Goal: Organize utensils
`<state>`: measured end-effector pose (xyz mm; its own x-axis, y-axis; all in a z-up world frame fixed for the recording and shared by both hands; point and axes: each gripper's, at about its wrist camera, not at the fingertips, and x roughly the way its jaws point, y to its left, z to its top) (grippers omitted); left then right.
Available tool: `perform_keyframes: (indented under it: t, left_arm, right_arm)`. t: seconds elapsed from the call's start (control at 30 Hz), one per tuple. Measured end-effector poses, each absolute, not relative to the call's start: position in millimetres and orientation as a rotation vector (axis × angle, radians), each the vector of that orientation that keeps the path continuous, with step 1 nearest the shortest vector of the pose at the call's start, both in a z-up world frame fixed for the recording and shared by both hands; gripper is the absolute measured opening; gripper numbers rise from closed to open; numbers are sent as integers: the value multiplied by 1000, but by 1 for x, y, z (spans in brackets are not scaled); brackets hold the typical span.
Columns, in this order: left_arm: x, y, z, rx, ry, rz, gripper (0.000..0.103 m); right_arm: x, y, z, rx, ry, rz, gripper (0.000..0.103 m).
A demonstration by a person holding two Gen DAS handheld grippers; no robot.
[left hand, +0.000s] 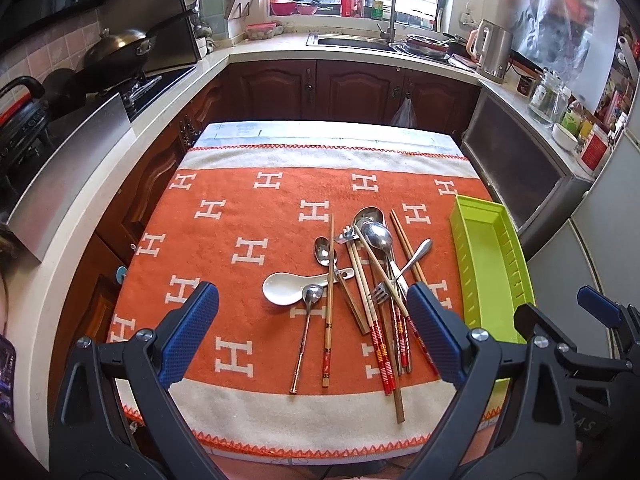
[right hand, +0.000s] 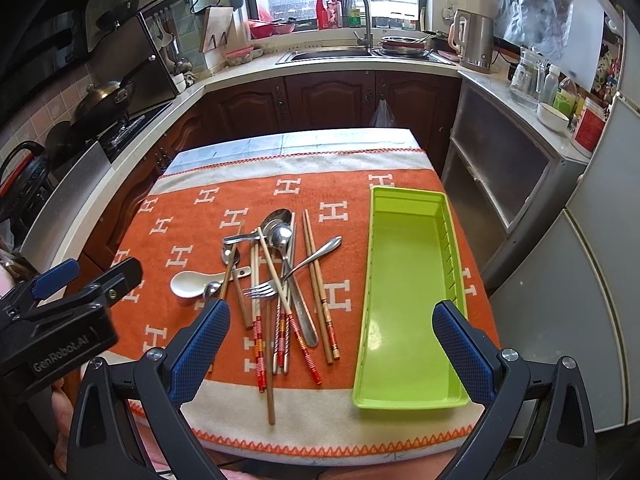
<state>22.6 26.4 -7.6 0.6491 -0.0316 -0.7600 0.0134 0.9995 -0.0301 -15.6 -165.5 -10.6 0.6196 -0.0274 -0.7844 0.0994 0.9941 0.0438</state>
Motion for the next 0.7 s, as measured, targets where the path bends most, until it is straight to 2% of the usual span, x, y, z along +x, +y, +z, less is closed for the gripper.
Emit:
perform_keyframes:
  t: [0.23,0.3,0.37,0.5,0.57,0.7]
  left_arm:
    - [57,46,-21,1,893,-23,94]
    - [68,49,-27,32,895,-41,94]
    - [77,53,-35,52,895,-46,94]
    - [96,63,-56,40,919,-82,93]
    - [106,70,-68,18,944,-102,88]
    - [117,76,-100,-25,1010,-143,79]
  right_arm:
    - [21,-172,-23,119,934,-45,102]
    - [35,-172,-27,131,943,-25,96]
    - [51,-173,-33,154,961,13,84]
    - [85,-171,-51,200,1005,82,71]
    - [102,-167,-63,204,1028,108,61]
    - [132,-161,-93,207,1087,163,50]
